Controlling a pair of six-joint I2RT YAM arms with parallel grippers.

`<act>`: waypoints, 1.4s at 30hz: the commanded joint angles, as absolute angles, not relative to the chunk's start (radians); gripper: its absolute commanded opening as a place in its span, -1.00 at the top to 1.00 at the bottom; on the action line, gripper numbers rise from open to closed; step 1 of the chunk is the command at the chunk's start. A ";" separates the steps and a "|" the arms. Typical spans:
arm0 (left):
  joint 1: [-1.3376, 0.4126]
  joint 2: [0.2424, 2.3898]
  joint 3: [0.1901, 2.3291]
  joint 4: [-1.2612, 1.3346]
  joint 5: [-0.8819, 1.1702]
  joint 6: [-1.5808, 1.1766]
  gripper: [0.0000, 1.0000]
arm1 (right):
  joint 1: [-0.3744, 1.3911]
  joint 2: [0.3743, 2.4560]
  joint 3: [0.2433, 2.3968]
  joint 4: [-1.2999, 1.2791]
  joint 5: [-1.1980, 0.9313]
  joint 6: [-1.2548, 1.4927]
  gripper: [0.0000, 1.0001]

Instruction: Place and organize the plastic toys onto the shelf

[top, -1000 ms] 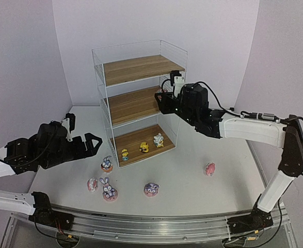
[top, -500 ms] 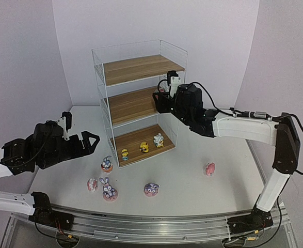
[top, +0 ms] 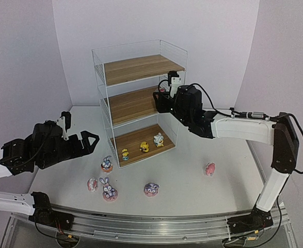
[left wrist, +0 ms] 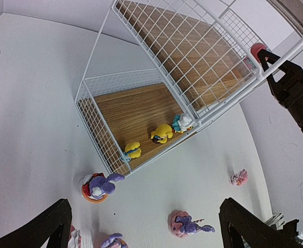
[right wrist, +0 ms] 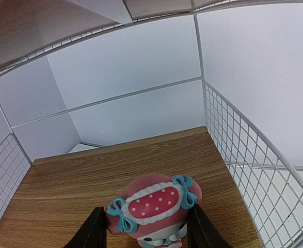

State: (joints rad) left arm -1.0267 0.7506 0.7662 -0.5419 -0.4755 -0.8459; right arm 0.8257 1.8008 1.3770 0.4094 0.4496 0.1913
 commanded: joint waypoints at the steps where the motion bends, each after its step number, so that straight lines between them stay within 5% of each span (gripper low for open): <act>1: -1.028 0.739 0.768 -0.523 -0.499 -0.839 -0.99 | 0.818 1.778 1.358 0.480 0.459 0.179 0.92; 16: -1.028 0.753 0.760 -0.487 -0.491 -0.828 -0.99 | 0.818 1.782 1.317 0.554 0.449 0.149 0.92; 26: -1.028 0.761 0.755 -0.470 -0.498 -0.821 -0.99 | 0.818 1.793 1.305 0.575 0.450 0.139 0.72; 42: -1.028 0.759 0.757 -0.468 -0.497 -0.811 -0.99 | 0.818 1.779 1.280 0.582 0.460 0.169 -0.05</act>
State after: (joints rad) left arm -1.0267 0.7650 0.7567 -0.4964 -0.4755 -0.8329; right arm 0.8230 1.8008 1.2857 0.5315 0.4467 0.1596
